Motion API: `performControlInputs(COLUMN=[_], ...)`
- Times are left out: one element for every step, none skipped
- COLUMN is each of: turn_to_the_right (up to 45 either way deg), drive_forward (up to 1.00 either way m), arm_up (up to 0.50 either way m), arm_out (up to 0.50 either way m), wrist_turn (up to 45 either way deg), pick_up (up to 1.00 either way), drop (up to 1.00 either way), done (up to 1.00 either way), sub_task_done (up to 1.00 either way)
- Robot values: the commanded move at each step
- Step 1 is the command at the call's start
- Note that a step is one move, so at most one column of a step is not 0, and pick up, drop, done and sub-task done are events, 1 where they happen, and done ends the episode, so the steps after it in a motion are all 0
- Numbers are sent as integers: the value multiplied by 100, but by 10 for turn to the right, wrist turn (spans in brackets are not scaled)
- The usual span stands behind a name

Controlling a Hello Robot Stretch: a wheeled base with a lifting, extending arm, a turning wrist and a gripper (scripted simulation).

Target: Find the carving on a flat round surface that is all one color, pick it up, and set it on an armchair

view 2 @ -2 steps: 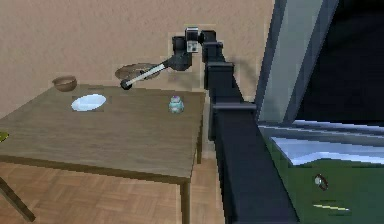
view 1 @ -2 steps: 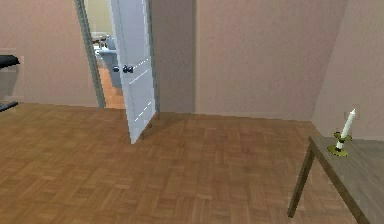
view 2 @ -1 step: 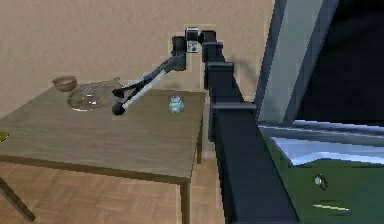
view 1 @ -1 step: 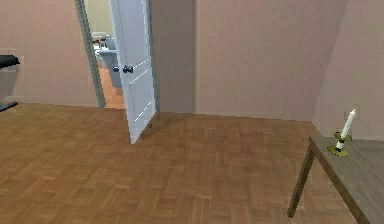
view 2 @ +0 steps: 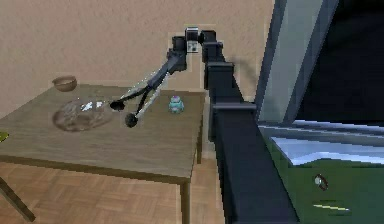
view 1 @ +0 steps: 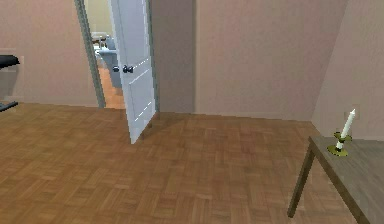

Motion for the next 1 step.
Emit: performControlInputs(turn_to_the_right=[0], drive_forward=[0], arm_up=[0], arm_out=[-48], wrist_turn=[0], pick_up=[0], drop=[0], done=[0], sub_task_done=[0])
